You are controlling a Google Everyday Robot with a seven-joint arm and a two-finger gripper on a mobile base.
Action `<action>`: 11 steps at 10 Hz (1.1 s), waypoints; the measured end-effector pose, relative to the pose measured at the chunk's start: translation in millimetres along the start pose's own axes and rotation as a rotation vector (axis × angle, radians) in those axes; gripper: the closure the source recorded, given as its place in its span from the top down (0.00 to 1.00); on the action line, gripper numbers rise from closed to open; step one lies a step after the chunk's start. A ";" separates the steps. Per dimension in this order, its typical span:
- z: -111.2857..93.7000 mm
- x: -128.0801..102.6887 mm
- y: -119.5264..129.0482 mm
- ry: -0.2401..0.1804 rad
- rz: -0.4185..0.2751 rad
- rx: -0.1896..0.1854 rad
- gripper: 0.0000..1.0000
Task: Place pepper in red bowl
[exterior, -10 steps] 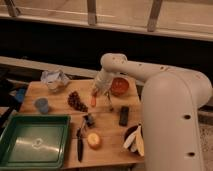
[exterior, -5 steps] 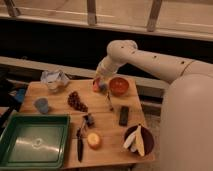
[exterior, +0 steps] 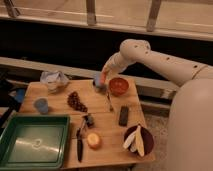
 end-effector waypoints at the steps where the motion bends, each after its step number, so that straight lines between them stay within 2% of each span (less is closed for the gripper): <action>1: -1.1 -1.1 -2.2 -0.002 0.002 0.002 0.00; 3: -0.5 -1.2 -2.9 -0.003 0.002 0.005 0.00; 5: -3.3 -7.6 -8.6 -0.041 0.044 0.013 0.00; 7: -11.7 -34.7 -35.8 -0.101 0.118 0.027 0.00; 9: -14.6 -58.0 -66.5 -0.134 0.182 0.059 0.00; 11: -2.3 -63.5 -97.8 -0.132 0.236 0.093 0.00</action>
